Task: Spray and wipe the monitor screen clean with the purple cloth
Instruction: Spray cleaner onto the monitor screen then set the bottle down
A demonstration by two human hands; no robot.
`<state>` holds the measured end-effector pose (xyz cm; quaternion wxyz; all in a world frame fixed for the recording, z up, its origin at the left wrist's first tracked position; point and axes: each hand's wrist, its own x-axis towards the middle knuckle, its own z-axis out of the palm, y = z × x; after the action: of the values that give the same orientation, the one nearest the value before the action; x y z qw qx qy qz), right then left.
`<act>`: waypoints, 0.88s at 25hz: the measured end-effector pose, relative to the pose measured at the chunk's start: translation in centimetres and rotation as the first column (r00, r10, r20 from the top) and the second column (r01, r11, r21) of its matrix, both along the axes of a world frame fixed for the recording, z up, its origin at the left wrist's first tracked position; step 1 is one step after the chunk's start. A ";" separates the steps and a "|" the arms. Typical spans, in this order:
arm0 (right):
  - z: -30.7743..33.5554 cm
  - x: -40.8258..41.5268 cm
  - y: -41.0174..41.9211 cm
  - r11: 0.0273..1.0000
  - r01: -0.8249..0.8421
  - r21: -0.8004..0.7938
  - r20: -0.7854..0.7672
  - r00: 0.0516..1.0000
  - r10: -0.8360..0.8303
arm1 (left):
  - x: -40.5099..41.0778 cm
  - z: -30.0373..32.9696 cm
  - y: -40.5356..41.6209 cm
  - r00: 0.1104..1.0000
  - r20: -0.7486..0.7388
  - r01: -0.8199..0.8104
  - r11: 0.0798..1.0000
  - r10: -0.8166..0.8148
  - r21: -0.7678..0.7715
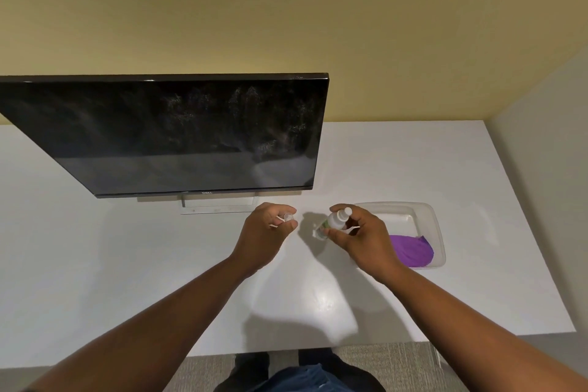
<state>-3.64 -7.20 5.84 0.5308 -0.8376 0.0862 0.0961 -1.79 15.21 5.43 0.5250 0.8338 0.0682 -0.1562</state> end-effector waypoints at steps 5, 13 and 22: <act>-1.5 1.4 -1.2 0.986 -0.074 -0.147 0.032 0.996 0.080 | 0.7 -4.0 -0.8 0.996 0.003 0.090 0.984 -0.091 0.154; -5.1 3.1 -2.2 0.867 -0.298 -0.399 0.017 0.943 0.331 | 1.9 -9.4 -2.2 0.974 -0.041 0.221 0.910 -0.221 0.351; -6.3 4.5 -1.4 0.798 -0.335 -0.500 -0.007 0.924 0.383 | 2.9 -11.6 -3.5 0.963 -0.075 0.267 0.869 -0.260 0.416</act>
<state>0.82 -8.55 -0.48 0.2753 -0.9493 -0.0777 0.1303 1.13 11.68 -6.17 0.3051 0.9278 -0.0097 -0.2145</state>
